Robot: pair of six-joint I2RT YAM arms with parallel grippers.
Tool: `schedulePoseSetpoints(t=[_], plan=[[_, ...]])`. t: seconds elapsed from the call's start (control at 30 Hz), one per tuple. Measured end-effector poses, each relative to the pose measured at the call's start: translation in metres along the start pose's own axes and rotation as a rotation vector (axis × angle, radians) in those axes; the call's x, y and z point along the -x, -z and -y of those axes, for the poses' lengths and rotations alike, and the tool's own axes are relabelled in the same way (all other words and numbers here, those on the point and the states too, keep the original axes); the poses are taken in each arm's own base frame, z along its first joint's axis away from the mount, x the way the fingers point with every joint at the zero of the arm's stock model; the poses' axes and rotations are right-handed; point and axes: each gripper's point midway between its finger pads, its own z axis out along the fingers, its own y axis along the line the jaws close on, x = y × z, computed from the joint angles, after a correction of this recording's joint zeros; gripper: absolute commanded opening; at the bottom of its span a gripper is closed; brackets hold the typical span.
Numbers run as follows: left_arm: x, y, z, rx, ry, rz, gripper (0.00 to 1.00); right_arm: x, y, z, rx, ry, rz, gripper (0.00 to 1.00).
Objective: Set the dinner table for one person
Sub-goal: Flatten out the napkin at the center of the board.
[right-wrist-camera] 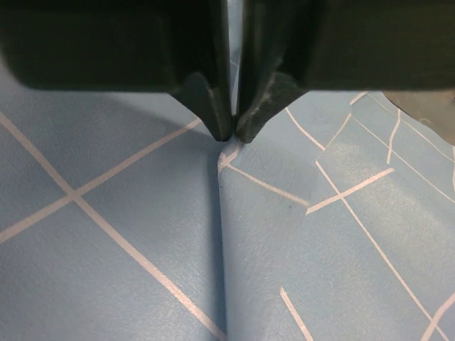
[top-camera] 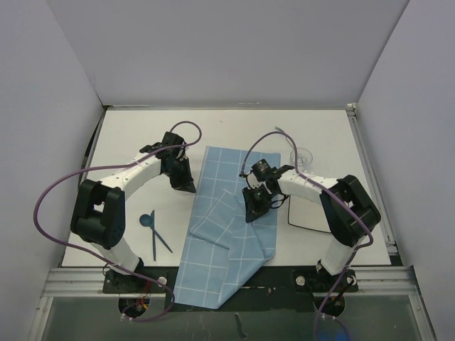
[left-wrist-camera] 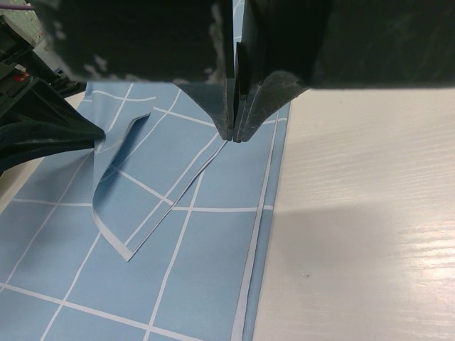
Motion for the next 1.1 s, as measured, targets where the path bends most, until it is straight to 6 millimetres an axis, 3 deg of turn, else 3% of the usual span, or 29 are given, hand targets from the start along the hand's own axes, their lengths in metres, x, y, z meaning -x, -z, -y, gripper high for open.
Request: schedulePoseSetpoints(t=[0.33, 0.6, 0.8, 1.0, 1.1], plan=[[0.005, 0.003, 0.004, -0.007, -0.004, 0.012, 0.00, 0.001, 0.007, -0.005, 0.011, 0.000, 0.018, 0.00], [0.008, 0.004, 0.007, -0.017, -0.007, 0.023, 0.00, -0.005, 0.042, -0.041, 0.052, 0.069, 0.096, 0.00], [0.009, 0.004, 0.010, -0.029, 0.005, 0.024, 0.00, -0.034, 0.041, -0.080, 0.057, 0.178, 0.060, 0.00], [0.010, 0.006, 0.011, -0.034, 0.006, 0.030, 0.00, -0.071, 0.042, -0.103, 0.050, 0.223, 0.032, 0.00], [0.011, 0.009, 0.013, -0.039, 0.003, 0.040, 0.00, -0.092, 0.048, -0.106, 0.035, 0.229, 0.030, 0.12]])
